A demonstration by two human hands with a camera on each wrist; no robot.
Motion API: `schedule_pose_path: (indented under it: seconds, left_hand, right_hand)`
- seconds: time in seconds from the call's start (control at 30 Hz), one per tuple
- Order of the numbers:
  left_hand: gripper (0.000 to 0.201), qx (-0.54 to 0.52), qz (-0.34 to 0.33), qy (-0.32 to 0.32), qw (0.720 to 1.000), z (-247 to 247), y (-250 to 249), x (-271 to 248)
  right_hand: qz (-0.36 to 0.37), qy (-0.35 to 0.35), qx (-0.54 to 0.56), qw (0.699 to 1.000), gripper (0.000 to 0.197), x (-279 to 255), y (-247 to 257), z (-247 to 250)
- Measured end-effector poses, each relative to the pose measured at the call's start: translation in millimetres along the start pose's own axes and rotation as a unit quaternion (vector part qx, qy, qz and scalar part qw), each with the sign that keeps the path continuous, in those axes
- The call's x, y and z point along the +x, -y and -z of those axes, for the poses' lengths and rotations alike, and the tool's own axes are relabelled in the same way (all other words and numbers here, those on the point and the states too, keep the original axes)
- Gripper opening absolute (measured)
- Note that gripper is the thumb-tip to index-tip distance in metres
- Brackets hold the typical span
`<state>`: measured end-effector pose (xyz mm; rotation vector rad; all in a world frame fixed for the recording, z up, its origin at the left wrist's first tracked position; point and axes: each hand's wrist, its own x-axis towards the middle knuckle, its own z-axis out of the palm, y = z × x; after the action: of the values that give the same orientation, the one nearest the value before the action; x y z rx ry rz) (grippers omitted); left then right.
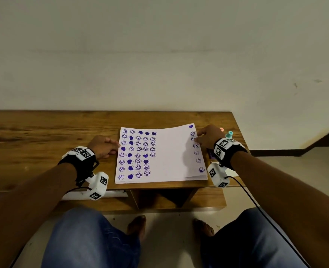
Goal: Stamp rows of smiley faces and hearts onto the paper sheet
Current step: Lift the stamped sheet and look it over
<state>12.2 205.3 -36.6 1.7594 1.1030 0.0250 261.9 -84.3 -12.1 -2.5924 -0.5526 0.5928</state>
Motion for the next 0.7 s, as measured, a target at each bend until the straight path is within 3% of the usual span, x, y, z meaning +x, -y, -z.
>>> schedule_pose_path:
  seconds: [0.23, 0.33, 0.47, 0.5, 0.7]
  left_hand:
    - [0.003, 0.051, -0.016, -0.019, 0.998, 6, -7, -4]
    - [0.014, 0.118, -0.071, -0.006, 0.99, 4, -9, -11]
    - [0.018, 0.242, -0.163, 0.021, 0.956, -7, -26, -21]
    - [0.017, 0.26, -0.194, 0.035, 0.945, -24, -52, -34]
    - [0.019, 0.277, -0.233, 0.054, 0.93, -60, -65, -53]
  right_hand:
    - [0.007, -0.007, -0.003, 1.0, 0.012, -10, -2, 8]
    - [0.014, 0.0, -0.007, 1.0, 0.012, -20, -5, 9]
    - [0.02, 0.001, 0.004, 1.0, 0.009, -29, -15, 13]
    - [0.018, -0.016, 0.016, 1.0, 0.009, -44, -33, 34]
    - [0.035, 0.009, 0.005, 0.999, 0.013, -56, -37, 26]
